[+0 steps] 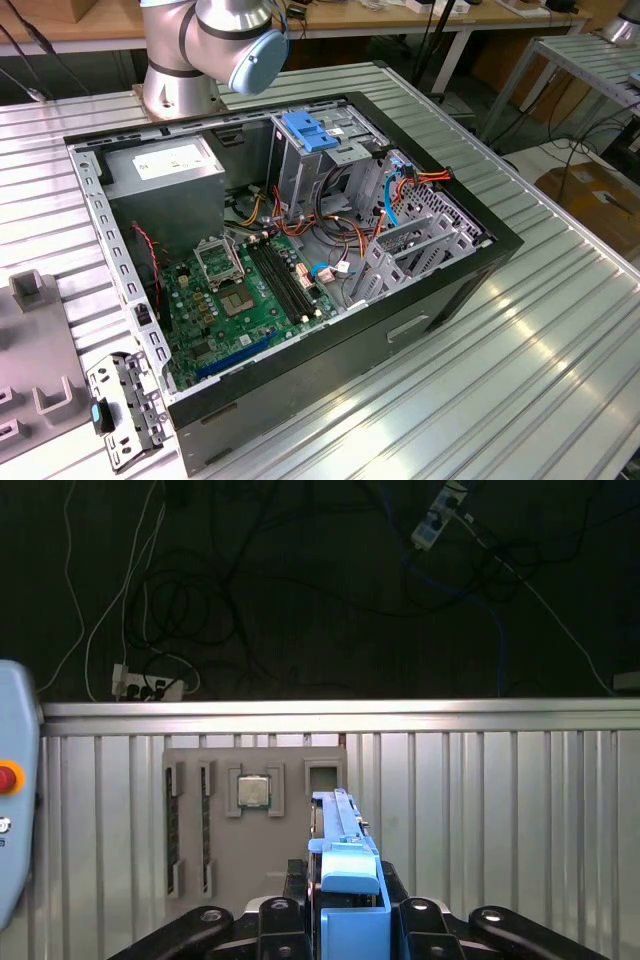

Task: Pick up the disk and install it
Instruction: 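Pick up the disk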

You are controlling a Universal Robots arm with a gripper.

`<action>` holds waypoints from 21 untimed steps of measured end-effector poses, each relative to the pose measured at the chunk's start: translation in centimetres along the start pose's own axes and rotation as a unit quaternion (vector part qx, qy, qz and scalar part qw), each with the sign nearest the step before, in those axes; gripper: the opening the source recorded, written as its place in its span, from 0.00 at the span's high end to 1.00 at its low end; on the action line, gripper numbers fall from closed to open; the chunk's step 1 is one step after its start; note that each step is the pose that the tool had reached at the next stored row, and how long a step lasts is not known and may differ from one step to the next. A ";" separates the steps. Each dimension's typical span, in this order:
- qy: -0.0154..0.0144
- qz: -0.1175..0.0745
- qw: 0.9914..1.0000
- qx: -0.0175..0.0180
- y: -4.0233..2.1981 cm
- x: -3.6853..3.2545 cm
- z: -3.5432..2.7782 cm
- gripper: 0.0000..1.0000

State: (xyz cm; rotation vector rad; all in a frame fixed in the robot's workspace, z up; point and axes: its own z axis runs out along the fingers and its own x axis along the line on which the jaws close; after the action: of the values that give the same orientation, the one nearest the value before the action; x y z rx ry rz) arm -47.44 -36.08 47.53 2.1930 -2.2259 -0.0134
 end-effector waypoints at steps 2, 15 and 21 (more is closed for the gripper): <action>0.000 0.000 1.000 0.000 0.00 0.00 -0.22 0.63; 0.000 0.000 1.000 0.000 0.04 0.01 -2.03 0.63; 0.000 0.000 1.000 0.000 0.04 0.01 -2.15 0.63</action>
State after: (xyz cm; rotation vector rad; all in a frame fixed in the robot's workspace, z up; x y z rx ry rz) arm -47.44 -36.08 49.68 2.1930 -2.2259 -0.0135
